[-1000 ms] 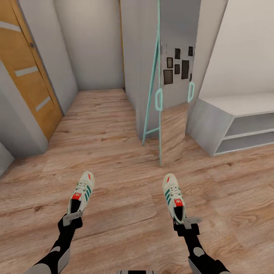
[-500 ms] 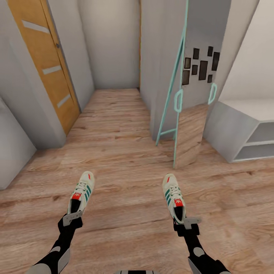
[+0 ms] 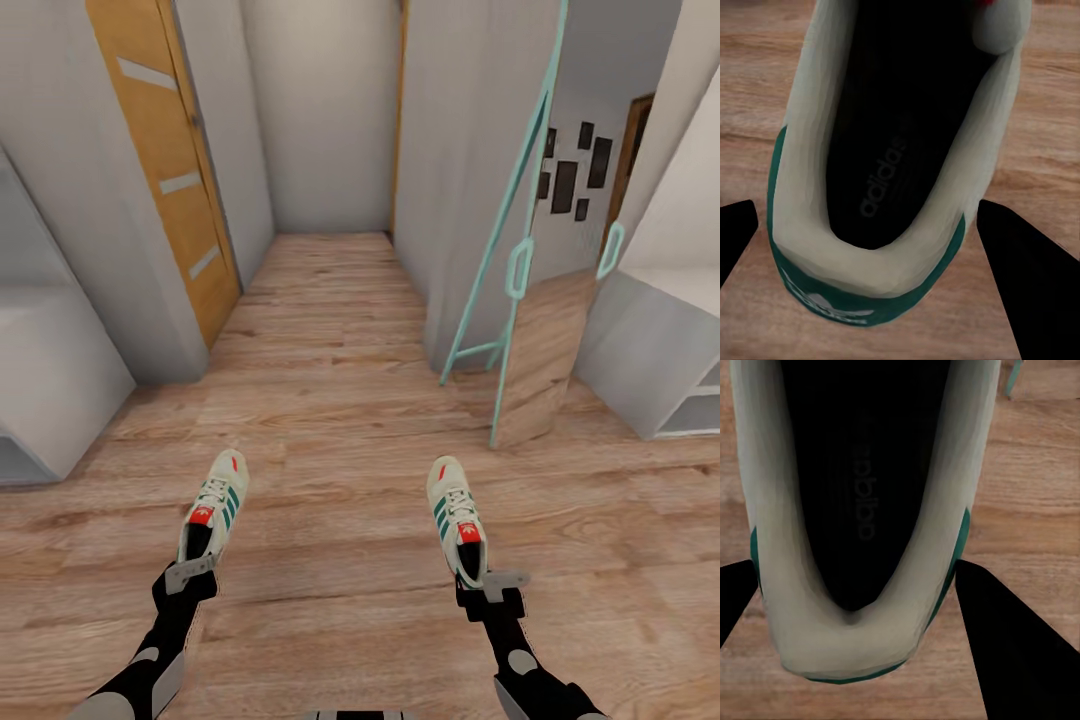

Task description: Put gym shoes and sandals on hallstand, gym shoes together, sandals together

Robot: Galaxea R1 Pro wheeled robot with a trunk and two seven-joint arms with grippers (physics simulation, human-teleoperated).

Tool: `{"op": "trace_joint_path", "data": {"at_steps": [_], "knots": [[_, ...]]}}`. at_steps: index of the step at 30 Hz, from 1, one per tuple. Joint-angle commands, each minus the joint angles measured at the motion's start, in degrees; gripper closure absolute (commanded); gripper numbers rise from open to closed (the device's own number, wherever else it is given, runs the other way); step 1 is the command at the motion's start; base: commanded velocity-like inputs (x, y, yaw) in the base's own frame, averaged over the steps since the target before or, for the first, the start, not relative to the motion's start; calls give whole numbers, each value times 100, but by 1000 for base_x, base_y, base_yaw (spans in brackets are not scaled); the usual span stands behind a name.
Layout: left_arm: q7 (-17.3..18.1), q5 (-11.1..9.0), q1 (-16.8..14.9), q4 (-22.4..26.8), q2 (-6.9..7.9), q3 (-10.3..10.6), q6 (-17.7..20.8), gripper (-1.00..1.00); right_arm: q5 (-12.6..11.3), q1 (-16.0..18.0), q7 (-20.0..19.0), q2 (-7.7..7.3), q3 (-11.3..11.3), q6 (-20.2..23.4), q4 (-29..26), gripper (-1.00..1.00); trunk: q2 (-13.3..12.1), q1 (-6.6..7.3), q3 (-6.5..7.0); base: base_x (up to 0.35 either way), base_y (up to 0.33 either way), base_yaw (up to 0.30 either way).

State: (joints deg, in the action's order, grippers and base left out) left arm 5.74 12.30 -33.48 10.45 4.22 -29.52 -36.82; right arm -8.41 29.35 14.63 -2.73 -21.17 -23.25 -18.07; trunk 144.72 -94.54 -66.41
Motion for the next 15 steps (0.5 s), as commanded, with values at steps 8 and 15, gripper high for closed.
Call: {"op": "trace_joint_path", "data": {"at_steps": [8,15], "knots": [[-3,-2,1,1,0,-1,0,100,-3,0,5,0,-2,-4,3,100,0,0,21,0,325,3],[-3,-7,0,1,4,-1,0,100,-3,0,5,0,-2,-4,5,100,0,0,27,0,329,0]]}}
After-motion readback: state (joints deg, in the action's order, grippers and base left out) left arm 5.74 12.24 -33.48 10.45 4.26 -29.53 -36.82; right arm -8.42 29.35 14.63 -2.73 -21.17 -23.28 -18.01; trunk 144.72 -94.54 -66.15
